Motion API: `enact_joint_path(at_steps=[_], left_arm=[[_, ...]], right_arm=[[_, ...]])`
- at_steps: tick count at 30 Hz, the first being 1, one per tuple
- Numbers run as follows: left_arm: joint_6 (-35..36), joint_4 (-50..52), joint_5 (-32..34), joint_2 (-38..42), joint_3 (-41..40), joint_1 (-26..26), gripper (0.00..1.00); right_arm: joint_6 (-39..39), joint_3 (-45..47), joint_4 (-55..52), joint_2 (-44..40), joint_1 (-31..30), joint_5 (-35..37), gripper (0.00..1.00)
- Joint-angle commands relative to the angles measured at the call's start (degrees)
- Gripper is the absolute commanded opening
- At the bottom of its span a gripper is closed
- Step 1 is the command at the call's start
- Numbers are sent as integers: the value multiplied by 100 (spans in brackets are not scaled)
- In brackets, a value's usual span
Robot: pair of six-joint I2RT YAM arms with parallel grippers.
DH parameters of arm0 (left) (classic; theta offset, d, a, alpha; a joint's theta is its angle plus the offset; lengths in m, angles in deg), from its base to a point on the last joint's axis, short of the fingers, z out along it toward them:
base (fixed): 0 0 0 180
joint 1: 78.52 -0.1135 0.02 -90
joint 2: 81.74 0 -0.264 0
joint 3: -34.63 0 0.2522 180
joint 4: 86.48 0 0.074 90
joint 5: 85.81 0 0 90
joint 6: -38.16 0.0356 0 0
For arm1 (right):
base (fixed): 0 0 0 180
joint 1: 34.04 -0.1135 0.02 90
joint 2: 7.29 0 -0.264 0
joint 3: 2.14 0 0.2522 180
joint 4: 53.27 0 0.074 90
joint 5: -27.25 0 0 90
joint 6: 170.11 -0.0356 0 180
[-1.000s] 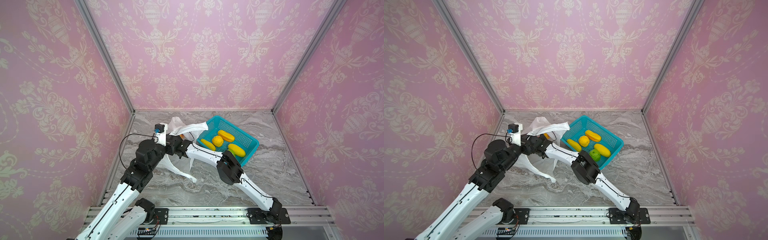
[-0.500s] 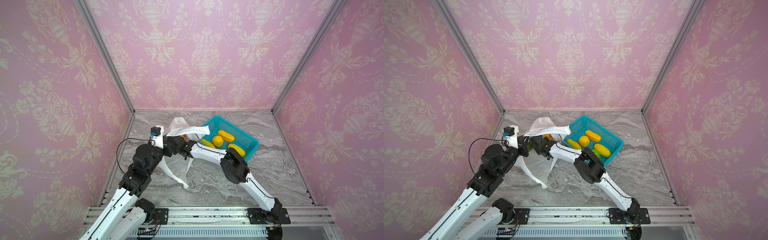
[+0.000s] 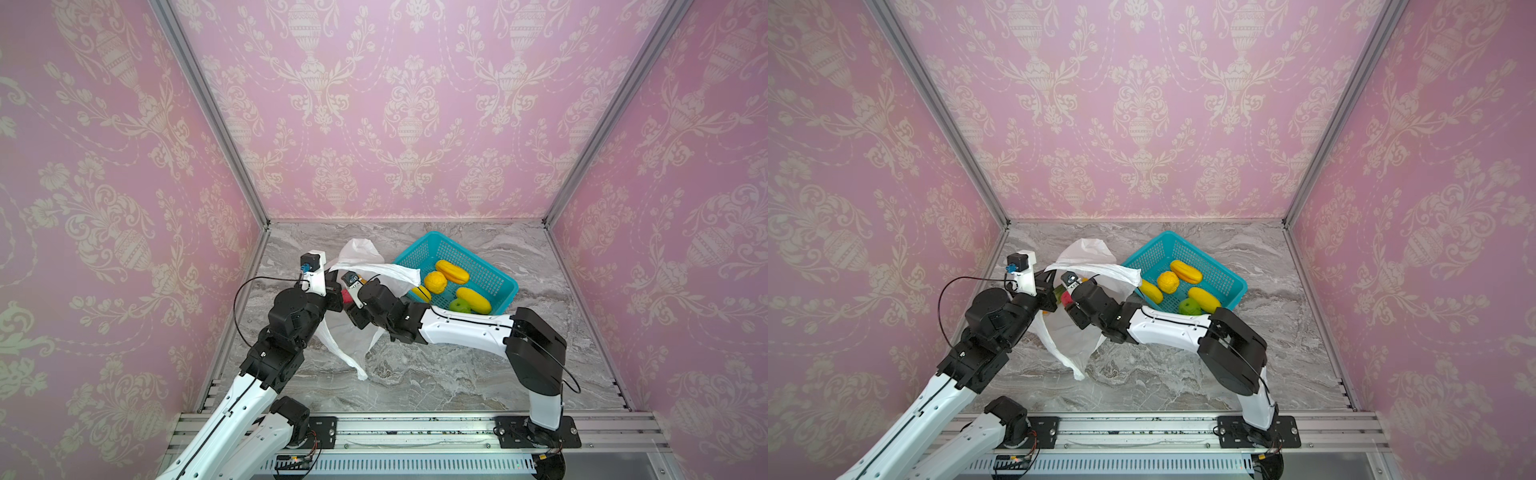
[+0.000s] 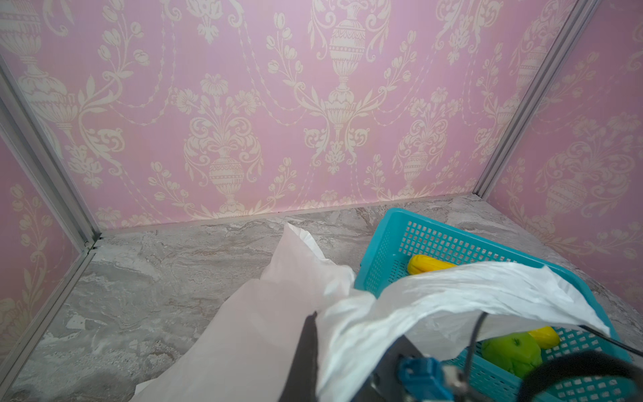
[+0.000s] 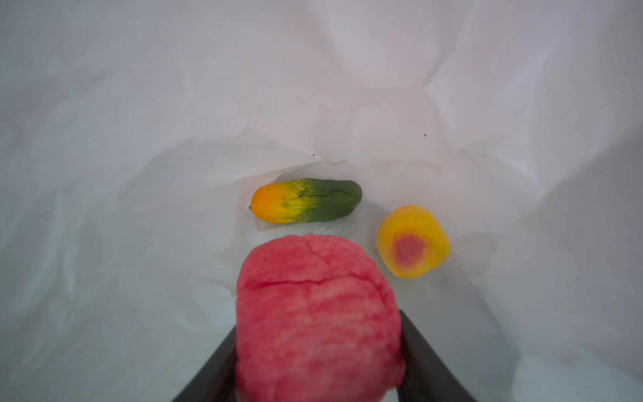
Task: Untie the knot of the plastic bag and take out the fruit
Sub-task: Pick up the fruit from the plastic bag, then place the fruit in the basket.
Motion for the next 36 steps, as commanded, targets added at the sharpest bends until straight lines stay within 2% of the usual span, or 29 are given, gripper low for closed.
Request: enact_joint_path(at_steps=[1,6,11,14,19,23,27,36], left_arm=[[-82,33,242,-15,-17,41,0],[-94,122,281,-64,36,41,0],[-100,147,273,-65,54,40,0],[-107,147,243,-78,57,36,0],[-111,147,243,-78,60,40,0],[-112,148,233,-69,62,47,0],[-107,146,223,-53,54,41,0],[-103,145,219,-65,56,41,0]], right_arm=[[122,720,816,-941,46,-162,43],[214,2015,1216,-2431,57,-185,42],[305,2846,1411,-3614,157,190,39],[187,3208,1363,-4172,448,649,36],[-542,3859,1329,-4684,1518,1257,35],[-1037,3992,1192,-4322,2396,1284,36],[-1502,3655,955,-3339,3035,939,36],[-1677,2825,883,-1598,3196,658,39]])
